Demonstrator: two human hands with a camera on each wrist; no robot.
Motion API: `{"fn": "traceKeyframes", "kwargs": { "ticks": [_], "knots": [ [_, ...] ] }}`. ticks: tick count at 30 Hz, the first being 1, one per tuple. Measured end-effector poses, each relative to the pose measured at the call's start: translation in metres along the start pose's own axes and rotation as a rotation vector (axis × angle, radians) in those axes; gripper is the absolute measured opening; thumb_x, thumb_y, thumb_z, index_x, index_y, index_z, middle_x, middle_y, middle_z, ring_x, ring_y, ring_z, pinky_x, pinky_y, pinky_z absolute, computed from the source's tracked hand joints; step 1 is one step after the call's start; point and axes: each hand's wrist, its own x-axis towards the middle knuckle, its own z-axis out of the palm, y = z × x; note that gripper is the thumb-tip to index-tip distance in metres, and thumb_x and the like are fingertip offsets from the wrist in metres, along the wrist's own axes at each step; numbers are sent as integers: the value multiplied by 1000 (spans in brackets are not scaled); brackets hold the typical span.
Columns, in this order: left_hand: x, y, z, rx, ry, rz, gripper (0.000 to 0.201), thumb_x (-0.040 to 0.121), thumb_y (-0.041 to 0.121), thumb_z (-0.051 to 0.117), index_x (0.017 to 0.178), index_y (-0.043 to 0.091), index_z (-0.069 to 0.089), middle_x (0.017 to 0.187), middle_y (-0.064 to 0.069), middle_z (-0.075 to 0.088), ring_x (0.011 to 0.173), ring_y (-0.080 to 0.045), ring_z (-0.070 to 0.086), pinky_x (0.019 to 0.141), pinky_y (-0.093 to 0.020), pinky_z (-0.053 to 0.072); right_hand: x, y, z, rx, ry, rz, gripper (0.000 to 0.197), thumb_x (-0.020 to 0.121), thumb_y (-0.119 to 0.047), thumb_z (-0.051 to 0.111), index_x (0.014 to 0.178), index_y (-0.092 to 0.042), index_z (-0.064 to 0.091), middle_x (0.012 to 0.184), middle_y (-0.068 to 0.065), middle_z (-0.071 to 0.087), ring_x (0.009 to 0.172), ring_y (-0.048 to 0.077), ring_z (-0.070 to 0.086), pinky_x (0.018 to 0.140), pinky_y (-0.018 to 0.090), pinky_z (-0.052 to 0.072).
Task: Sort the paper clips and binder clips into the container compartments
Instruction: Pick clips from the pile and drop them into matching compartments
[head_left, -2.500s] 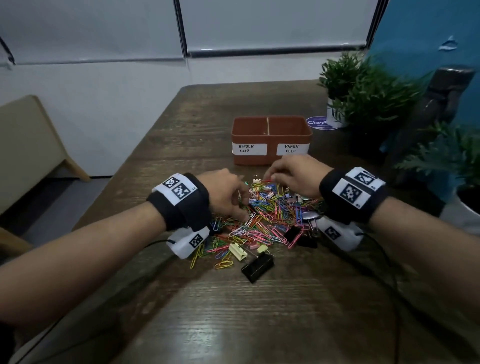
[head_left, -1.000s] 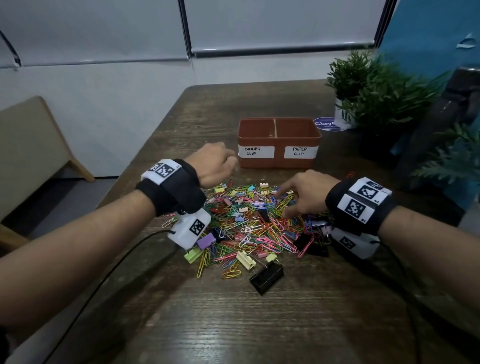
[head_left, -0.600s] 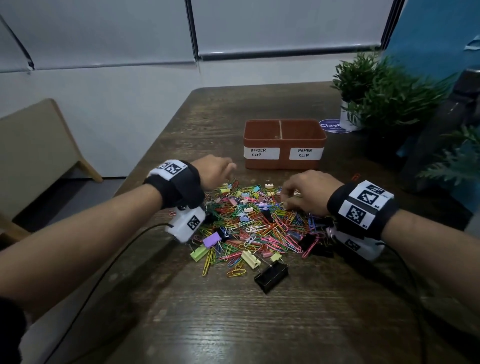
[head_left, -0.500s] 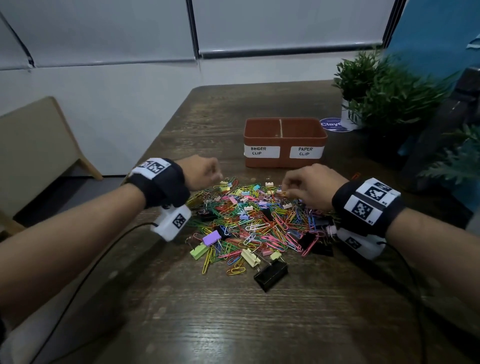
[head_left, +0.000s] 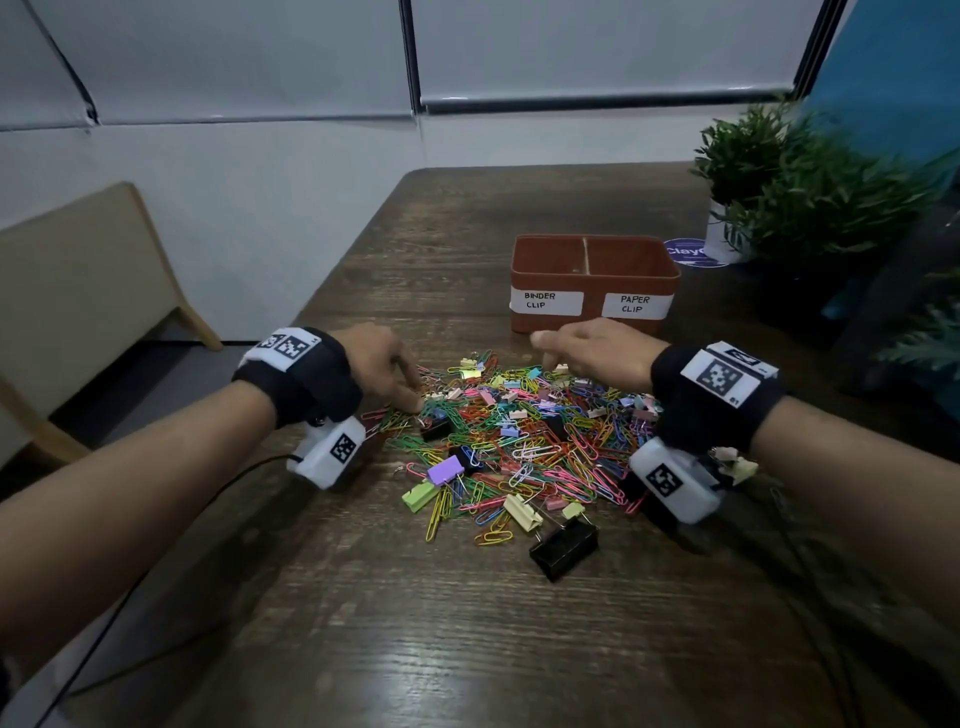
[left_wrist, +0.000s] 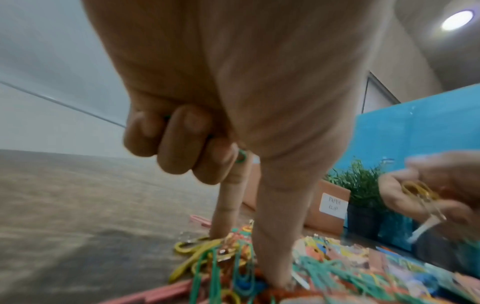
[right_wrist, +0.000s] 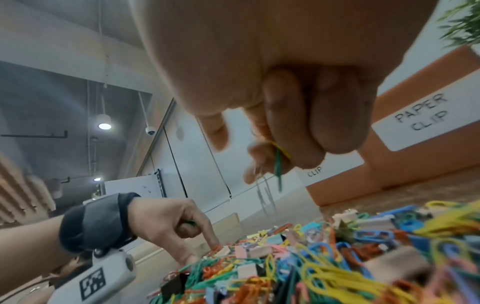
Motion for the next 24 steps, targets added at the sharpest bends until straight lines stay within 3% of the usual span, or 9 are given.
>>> {"fn": "traceKeyframes", "kwargs": {
  "ticks": [2,4,8,12,15,17,19,21,24],
  "knots": [
    [4,0,7,-53,47,16,24,72,49,81,88,32,76,88,12,67,88,-12,61,76,-28,47,2,-4,2,-106,4,-11,40,86,-57,65,94,-18,63,90,-5,65,82,14,60,72,29,47],
    [7,0,9,-62,55,36,17,73,43,81,80,29,75,83,11,70,85,-12,63,78,-32,52,3,-6,3,-194,18,-32,20,86,-33,73,84,-20,57,85,-7,63,75,16,60,61,25,46],
    [7,-2,4,-74,78,93,17,80,45,74,81,28,74,74,10,68,75,-9,62,70,-27,50,4,-4,1,-164,78,-67,23,89,-14,64,74,-21,48,77,-1,59,56,12,50,52,22,41],
    [0,3,-17,-206,150,166,15,87,43,67,83,29,69,54,14,50,54,-2,46,58,-23,37,2,-2,-2,51,92,-36,6,94,-15,59,91,-17,64,74,-3,62,54,9,52,50,22,43],
    [-1,11,-34,-420,162,249,19,91,41,62,87,23,69,77,13,67,76,-8,60,82,-31,48,9,-4,-8,160,89,86,23,97,-13,50,84,-11,69,63,1,60,43,9,43,40,20,35],
    [3,21,-47,-547,169,282,22,93,36,59,93,17,69,96,7,71,89,-1,63,100,-36,45,18,-10,-16,270,107,147,28,93,-12,46,75,-8,67,65,3,61,40,11,40,39,19,30],
    [11,35,-60,-618,195,287,24,97,33,54,98,12,65,92,6,68,65,12,55,81,-31,50,32,-15,-31,403,155,205,24,89,-11,44,72,-9,62,65,4,61,39,11,39,42,20,29],
    [25,48,-71,-683,210,275,21,101,31,49,95,14,59,79,9,63,53,-1,43,53,-23,37,51,-18,-49,572,200,261,18,85,-9,42,73,-10,56,63,3,56,38,11,37,42,19,27],
    [59,63,-82,-718,199,164,22,104,26,42,84,19,48,76,6,64,53,-10,36,45,-21,29,79,-20,-63,672,276,323,15,85,-13,39,75,-10,50,59,2,51,32,12,34,39,12,24]
  ]
}}
